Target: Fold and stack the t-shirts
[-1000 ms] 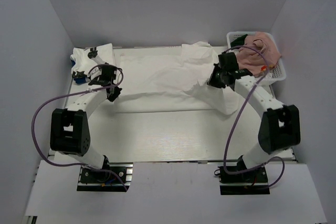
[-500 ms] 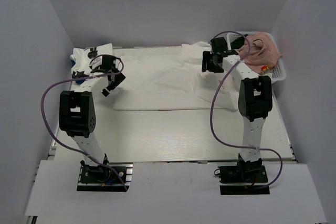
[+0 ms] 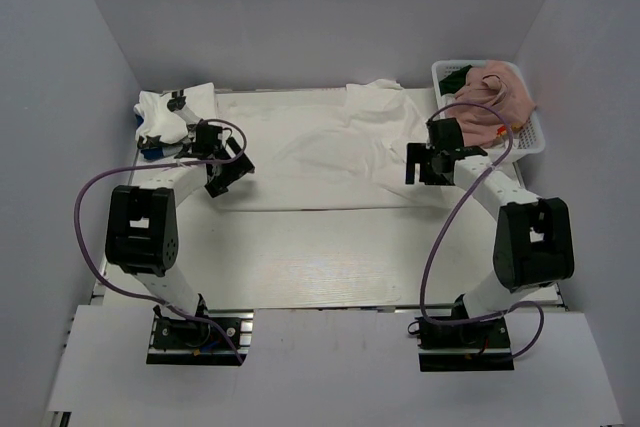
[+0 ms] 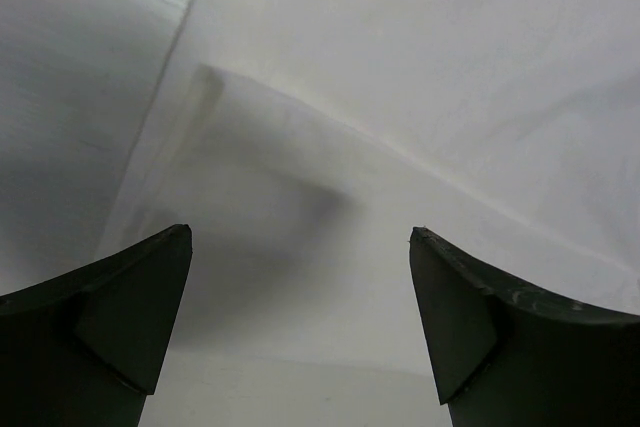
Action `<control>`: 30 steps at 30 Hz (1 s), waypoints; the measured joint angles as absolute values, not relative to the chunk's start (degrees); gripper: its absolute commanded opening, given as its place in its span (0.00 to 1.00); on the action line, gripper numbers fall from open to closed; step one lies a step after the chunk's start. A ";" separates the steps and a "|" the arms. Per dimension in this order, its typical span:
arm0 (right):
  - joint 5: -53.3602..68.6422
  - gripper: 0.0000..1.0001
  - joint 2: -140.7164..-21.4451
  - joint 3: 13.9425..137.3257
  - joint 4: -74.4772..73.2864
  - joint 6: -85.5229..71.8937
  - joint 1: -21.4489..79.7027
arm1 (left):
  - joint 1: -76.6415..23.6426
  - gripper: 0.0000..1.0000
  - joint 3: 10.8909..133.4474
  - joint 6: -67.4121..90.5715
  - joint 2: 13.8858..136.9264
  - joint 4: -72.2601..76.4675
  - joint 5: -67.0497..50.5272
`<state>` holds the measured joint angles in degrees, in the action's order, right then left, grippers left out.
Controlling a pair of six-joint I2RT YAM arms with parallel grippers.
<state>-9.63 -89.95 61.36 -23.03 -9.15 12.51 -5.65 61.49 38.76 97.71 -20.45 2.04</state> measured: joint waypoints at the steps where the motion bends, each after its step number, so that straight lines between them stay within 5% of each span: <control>1: -10.02 0.90 -90.50 61.21 -22.96 -9.13 12.10 | -5.69 1.00 60.42 38.41 97.76 -19.46 0.64; 4: -10.39 0.90 -92.64 61.32 -22.22 -8.88 10.72 | -5.74 1.00 57.76 37.67 98.17 -17.39 -2.63; 6: -10.28 0.79 -94.30 61.76 -22.35 -8.62 9.72 | -5.74 1.00 57.54 37.43 98.72 -16.45 -3.68; 8: -9.89 0.51 -95.94 62.48 -22.50 -8.10 8.84 | -5.74 1.00 57.54 37.28 98.98 -15.35 -4.01; 9: -9.61 0.15 -96.57 62.78 -22.55 -8.08 8.40 | -5.74 1.00 57.54 37.26 99.11 -15.00 -4.01; 11: -8.88 0.00 -97.25 63.22 -22.55 -7.99 7.66 | -5.74 1.00 57.54 37.23 99.13 -14.72 -3.92; 22: -14.41 0.00 -103.35 71.29 -20.97 -7.27 6.04 | -5.72 1.00 57.14 36.91 99.18 -14.28 -2.87; 29: -17.10 0.21 -107.42 71.11 -20.62 -6.48 6.00 | -5.74 1.00 56.95 37.01 99.07 -14.11 -1.85; 30: -17.17 0.40 -107.42 70.91 -20.47 -6.33 6.07 | -5.74 1.00 56.95 36.99 99.02 -14.11 -1.63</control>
